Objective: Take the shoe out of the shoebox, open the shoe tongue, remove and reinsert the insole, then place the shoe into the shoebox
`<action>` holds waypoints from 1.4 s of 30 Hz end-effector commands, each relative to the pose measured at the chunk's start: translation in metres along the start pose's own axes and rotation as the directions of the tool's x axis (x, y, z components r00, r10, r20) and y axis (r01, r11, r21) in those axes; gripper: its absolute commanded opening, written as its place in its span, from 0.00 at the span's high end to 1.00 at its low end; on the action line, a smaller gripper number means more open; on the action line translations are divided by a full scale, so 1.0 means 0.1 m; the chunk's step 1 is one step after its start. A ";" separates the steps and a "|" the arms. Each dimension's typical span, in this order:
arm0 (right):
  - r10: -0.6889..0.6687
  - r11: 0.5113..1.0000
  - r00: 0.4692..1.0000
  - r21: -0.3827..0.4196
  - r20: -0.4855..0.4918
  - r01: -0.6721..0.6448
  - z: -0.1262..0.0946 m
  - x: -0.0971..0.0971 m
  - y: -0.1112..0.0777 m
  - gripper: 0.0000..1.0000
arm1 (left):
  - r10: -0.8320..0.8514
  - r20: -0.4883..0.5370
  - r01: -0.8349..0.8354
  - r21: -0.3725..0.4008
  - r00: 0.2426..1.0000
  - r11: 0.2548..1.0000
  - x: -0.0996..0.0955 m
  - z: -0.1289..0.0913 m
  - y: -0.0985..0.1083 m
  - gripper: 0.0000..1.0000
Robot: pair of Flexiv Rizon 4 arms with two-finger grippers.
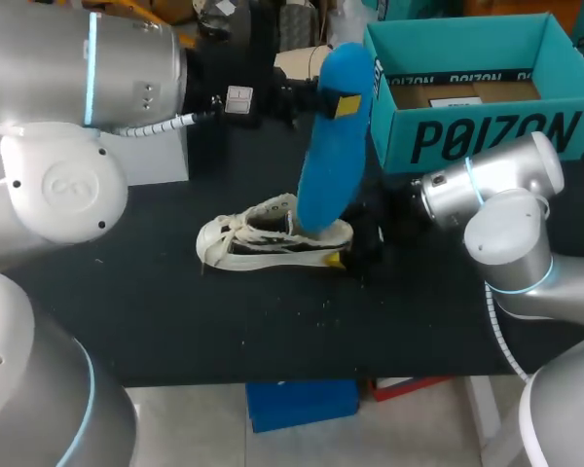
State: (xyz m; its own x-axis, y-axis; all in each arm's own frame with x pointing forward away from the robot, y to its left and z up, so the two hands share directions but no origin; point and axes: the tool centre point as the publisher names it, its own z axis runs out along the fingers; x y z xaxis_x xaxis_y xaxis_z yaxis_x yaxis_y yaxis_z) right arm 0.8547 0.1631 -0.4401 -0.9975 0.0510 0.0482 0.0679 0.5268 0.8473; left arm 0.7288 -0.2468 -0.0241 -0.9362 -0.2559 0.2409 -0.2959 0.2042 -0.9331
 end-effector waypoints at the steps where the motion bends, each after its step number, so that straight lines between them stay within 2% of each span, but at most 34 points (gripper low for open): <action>1: 0.001 1.000 1.000 0.002 0.000 -0.001 0.02 -0.01 -0.02 1.00 | -0.286 -0.193 0.339 0.361 0.938 0.869 0.04 0.00 -0.02 1.00; 9: 0.001 1.000 1.000 0.002 0.000 -0.001 0.02 -0.01 -0.02 1.00 | -0.279 -0.294 0.384 0.405 0.914 0.830 0.11 -0.04 -0.28 1.00; 13: 0.001 1.000 1.000 0.002 0.000 -0.001 0.02 -0.01 -0.02 1.00 | -0.229 -0.336 0.354 0.383 0.914 0.853 0.17 -0.07 -0.35 1.00; 18: 0.001 1.000 1.000 0.002 0.000 -0.001 0.02 -0.01 -0.02 1.00 | -0.148 -0.317 0.246 0.297 0.937 0.923 0.18 -0.10 -0.31 1.00; 19: 0.001 1.000 1.000 0.002 0.000 -0.001 0.02 -0.01 -0.02 1.00 | -0.112 -0.296 0.198 0.279 0.949 0.940 0.19 -0.10 -0.30 1.00; 20: 0.001 1.000 1.000 0.002 0.000 -0.001 0.02 -0.01 -0.02 1.00 | -0.012 -0.253 0.072 0.229 0.967 0.971 0.18 -0.09 -0.25 1.00; 23: 0.001 1.000 1.000 0.002 0.000 -0.001 0.02 -0.01 -0.02 1.00 | 0.061 -0.230 -0.009 0.217 0.971 0.976 0.19 -0.08 -0.23 1.00; 31: 0.001 1.000 1.000 0.002 0.000 -0.001 0.02 -0.01 -0.02 1.00 | 0.072 -0.290 0.002 0.247 0.954 0.969 0.26 -0.08 -0.33 1.00; 42: 0.001 1.000 1.000 0.002 0.000 -0.001 0.02 -0.01 -0.02 1.00 | 0.090 -0.366 0.013 0.271 0.926 0.962 0.58 -0.10 -0.54 1.00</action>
State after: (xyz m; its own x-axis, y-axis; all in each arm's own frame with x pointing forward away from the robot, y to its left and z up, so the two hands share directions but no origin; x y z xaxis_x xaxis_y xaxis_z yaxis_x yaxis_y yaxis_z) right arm 0.8547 0.1631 -0.4400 -0.9975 0.0511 0.0482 0.0679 0.5267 0.8473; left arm 0.6896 -0.2589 0.0362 -0.9626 0.1329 0.2363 -0.2466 -0.0667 -0.9668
